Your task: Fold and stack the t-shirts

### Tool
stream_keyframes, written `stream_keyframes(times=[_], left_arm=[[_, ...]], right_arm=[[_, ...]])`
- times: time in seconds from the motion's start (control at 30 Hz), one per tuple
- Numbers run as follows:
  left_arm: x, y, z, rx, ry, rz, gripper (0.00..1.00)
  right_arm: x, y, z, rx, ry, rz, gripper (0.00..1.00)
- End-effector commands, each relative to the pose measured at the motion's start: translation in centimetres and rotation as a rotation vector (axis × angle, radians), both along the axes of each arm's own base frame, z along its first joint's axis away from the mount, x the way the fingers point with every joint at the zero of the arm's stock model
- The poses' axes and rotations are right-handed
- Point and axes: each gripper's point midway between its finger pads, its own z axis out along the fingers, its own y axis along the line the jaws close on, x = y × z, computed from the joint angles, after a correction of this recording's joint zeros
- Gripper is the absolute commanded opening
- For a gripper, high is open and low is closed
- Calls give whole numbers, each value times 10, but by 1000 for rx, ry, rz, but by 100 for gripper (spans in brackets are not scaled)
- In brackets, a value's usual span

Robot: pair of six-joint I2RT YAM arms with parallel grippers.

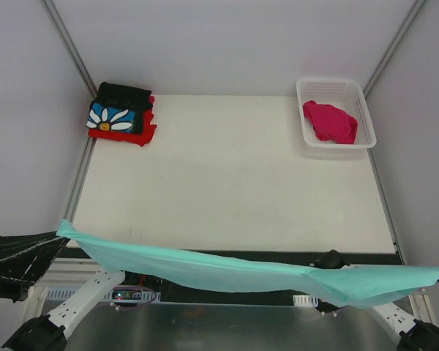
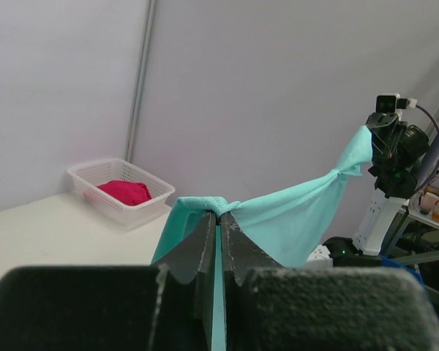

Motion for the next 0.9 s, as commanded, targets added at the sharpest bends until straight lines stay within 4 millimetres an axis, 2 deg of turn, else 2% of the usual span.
stream_keyframes(times=[0.0, 0.07, 0.17, 0.4, 0.57, 0.73, 0.83, 0.87], left_arm=[[1, -3, 19, -27, -29, -10, 0], [8, -4, 20, -15, -37, 16, 0], [33, -12, 18, 22, -9, 49, 0], [107, -31, -6, 112, 91, 171, 0], [165, -36, -37, 187, 182, 301, 0], [216, -43, -67, 253, 239, 404, 0], [236, -50, -81, 277, 261, 423, 0], [237, -52, -76, 268, 247, 418, 0]], right_arm=[[-1, 6, 21, 27, -29, 36, 1], [3, 6, 24, 15, -32, 23, 1], [20, 13, 24, -22, -15, -15, 1], [94, 26, -5, -154, 76, -222, 1], [156, 42, -39, -305, 140, -358, 1], [200, 58, -59, -408, 171, -431, 1], [216, 69, -64, -436, 178, -433, 1], [218, 70, -64, -435, 178, -434, 1]])
